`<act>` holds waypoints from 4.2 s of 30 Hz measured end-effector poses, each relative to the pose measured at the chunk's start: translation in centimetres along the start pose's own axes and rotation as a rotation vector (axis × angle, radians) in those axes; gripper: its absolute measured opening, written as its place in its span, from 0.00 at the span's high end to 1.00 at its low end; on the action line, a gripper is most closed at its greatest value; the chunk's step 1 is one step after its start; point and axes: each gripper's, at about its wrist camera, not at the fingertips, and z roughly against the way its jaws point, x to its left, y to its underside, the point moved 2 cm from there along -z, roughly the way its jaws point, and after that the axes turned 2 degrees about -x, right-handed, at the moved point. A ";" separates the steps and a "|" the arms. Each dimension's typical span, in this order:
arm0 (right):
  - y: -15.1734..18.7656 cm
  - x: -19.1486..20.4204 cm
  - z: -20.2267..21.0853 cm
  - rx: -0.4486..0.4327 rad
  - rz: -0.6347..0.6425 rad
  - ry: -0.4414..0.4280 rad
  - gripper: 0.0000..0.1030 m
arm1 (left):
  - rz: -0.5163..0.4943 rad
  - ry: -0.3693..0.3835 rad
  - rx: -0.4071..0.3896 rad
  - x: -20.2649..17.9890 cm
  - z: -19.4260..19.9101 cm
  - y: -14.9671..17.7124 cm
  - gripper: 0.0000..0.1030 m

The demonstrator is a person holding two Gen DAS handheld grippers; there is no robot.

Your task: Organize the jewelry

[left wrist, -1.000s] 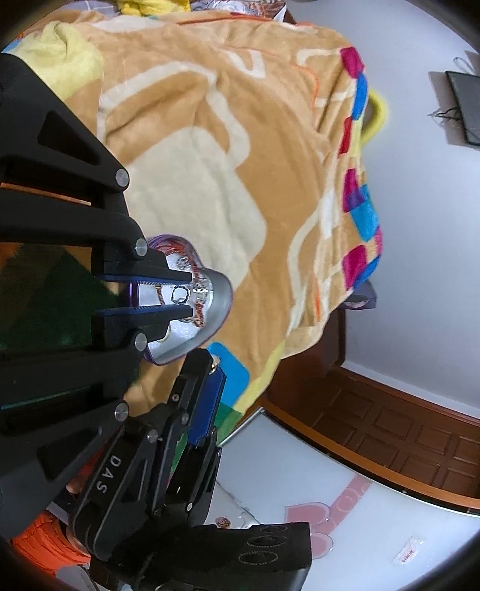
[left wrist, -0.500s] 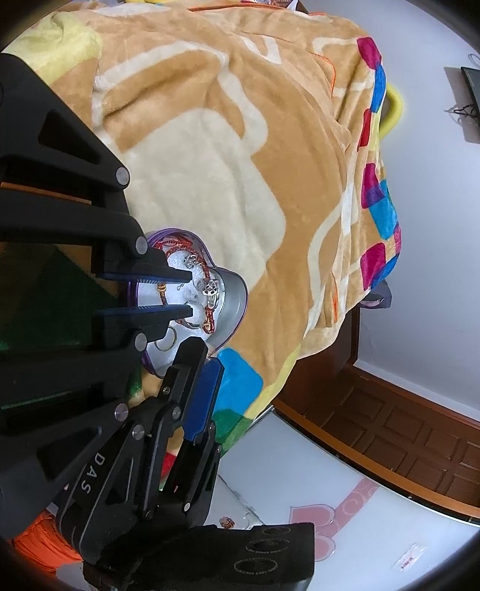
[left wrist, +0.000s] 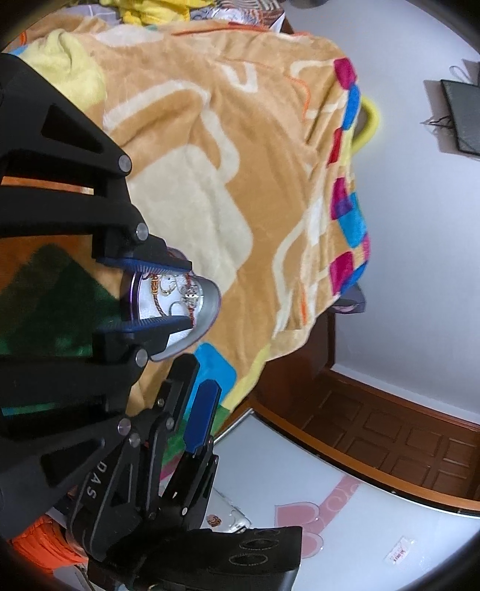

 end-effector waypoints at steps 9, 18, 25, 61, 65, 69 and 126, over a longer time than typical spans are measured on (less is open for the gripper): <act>-2.3 2.6 8.6 -0.203 0.045 0.033 0.68 | -0.045 -0.036 -0.179 -2.3 8.3 -1.6 0.68; -2.8 5.9 19.3 -0.493 0.066 0.048 0.68 | -0.109 -0.070 -0.461 -6.3 19.4 -1.0 0.50; -1.4 8.4 24.4 -0.647 0.094 0.110 0.57 | -0.141 -0.142 -0.619 -8.5 25.2 1.2 0.35; 1.8 9.2 26.1 -0.669 0.064 0.250 0.05 | -0.114 -0.205 -0.689 -9.7 27.5 4.2 0.02; 1.8 9.2 26.2 -0.662 0.065 0.254 0.05 | -0.110 -0.208 -0.688 -9.6 27.3 4.2 0.01; 1.7 9.1 26.2 -0.656 0.060 0.253 0.05 | -0.102 -0.202 -0.682 -9.5 27.0 4.2 0.01; 1.8 9.2 25.5 -0.629 0.041 0.242 0.05 | -0.080 -0.175 -0.665 -9.4 26.8 4.1 0.01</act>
